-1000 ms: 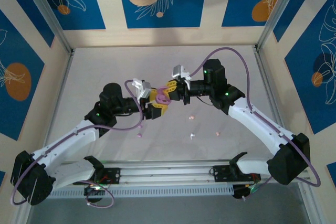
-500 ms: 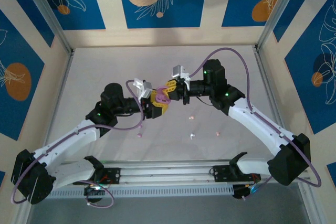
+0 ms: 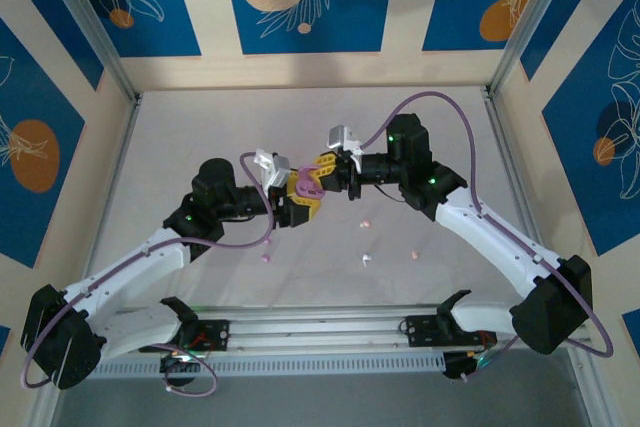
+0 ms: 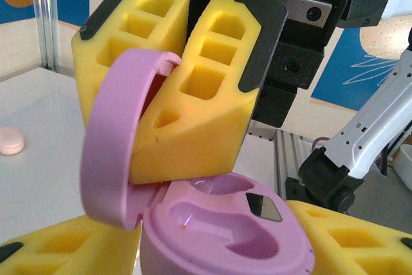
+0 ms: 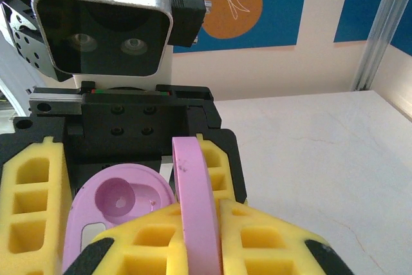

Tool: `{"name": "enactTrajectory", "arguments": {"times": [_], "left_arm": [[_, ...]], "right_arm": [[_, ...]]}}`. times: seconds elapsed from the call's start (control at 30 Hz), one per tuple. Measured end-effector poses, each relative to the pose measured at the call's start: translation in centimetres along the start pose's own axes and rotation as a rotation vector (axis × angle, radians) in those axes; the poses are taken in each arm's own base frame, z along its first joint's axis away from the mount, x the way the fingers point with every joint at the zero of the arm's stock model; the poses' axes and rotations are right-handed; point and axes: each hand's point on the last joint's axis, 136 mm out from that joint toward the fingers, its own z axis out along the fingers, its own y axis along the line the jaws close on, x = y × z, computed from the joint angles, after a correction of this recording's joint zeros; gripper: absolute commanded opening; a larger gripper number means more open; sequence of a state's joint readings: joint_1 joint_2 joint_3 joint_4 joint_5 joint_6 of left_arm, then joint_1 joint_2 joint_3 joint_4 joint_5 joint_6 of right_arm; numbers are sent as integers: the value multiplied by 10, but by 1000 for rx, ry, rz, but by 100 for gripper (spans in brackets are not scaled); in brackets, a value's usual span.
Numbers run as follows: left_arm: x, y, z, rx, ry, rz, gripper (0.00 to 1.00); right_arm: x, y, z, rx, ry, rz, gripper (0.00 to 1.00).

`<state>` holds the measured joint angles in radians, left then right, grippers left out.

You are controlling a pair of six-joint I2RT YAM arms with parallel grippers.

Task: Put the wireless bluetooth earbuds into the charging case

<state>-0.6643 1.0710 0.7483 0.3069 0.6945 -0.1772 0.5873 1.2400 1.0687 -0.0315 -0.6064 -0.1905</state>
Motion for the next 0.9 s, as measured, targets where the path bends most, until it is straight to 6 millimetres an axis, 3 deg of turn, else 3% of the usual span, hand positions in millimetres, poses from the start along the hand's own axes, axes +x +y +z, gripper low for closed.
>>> {"name": "enactTrajectory", "arguments": {"times": [0.13,0.53,0.8,0.9], "left_arm": [[0,0,0,0,0,0,58],[0,0,0,0,0,-5,39],[0,1,0,-4,0,-5,34],[0,2,0,-10,-1,-5,32]], "right_arm": [[0,0,0,1,1,-6,8],[1,-3,0,20,7,-18,11],[1,-3,1,25,9,-18,17],[2,-5,1,35,10,-18,25]]}}
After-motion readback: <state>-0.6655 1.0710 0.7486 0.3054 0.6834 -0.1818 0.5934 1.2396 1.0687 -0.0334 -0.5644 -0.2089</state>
